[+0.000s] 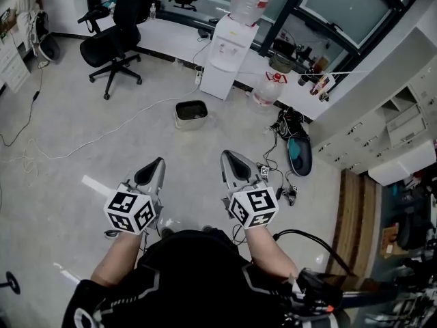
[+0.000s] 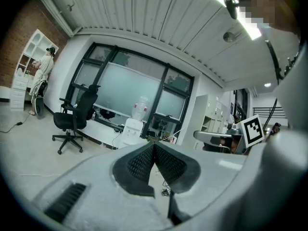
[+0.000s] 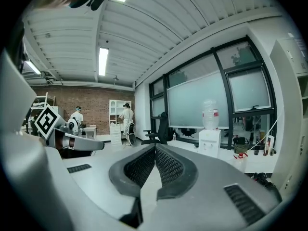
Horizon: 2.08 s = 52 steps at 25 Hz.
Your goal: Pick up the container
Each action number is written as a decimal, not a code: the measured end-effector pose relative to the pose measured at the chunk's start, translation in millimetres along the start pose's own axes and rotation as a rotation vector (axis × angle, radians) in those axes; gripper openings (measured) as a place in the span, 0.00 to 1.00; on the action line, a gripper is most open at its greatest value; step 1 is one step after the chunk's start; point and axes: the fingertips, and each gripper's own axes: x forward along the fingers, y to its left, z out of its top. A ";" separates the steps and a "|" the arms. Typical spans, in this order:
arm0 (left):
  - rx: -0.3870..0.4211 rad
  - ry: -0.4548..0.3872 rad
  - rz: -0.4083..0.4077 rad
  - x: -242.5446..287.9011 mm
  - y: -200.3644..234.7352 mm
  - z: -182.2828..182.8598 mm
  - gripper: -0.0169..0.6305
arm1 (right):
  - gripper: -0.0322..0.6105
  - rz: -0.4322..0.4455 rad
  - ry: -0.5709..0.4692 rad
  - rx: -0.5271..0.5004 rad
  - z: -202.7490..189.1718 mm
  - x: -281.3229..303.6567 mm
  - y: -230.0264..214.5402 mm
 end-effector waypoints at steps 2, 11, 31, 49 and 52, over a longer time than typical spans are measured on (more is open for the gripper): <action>-0.001 0.004 -0.012 -3.1 7.1 -0.8 0.04 | 0.06 -0.014 0.004 0.006 -2.6 3.4 5.1; -0.002 -0.001 -0.015 6.6 33.0 6.3 0.04 | 0.06 0.002 0.024 -0.004 -4.2 34.5 10.5; -0.028 0.016 0.077 170.8 92.2 51.5 0.04 | 0.06 0.087 0.024 0.035 16.8 178.2 -119.0; -0.002 0.093 0.189 306.5 118.8 63.4 0.04 | 0.06 0.118 0.036 0.095 11.9 256.9 -242.8; -0.006 0.094 0.194 316.6 126.4 66.3 0.04 | 0.06 0.115 0.039 0.098 10.8 270.0 -250.7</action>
